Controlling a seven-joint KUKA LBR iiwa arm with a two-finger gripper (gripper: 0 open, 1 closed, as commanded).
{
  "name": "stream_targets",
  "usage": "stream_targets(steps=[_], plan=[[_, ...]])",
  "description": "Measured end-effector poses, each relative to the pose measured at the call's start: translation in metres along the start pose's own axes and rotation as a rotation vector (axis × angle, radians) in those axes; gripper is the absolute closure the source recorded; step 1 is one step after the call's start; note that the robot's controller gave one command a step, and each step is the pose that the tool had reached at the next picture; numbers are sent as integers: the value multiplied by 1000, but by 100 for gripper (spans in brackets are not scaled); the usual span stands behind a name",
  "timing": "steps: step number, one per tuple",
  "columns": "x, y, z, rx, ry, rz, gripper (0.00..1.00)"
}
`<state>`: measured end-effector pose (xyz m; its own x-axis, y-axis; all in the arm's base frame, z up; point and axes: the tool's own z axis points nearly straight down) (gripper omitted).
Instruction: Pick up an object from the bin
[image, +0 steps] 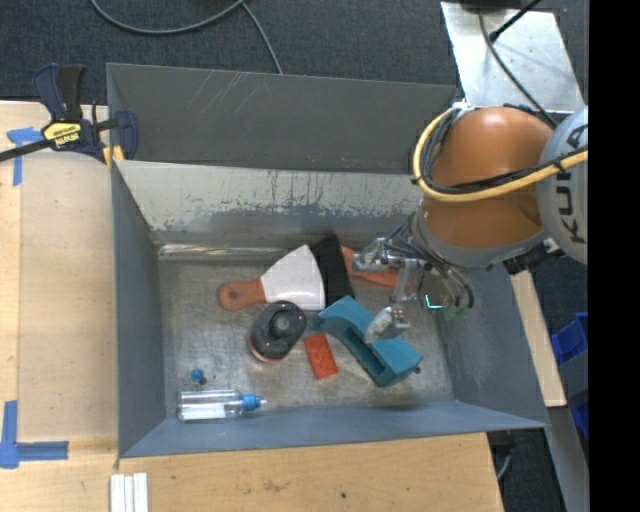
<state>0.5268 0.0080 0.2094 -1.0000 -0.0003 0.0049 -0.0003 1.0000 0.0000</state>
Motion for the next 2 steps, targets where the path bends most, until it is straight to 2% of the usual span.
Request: stream_targets(steps=[1,2], plan=[[-2,0,-4,0,-8,0,0],[-7,36,39,0,-11,-28,0]])
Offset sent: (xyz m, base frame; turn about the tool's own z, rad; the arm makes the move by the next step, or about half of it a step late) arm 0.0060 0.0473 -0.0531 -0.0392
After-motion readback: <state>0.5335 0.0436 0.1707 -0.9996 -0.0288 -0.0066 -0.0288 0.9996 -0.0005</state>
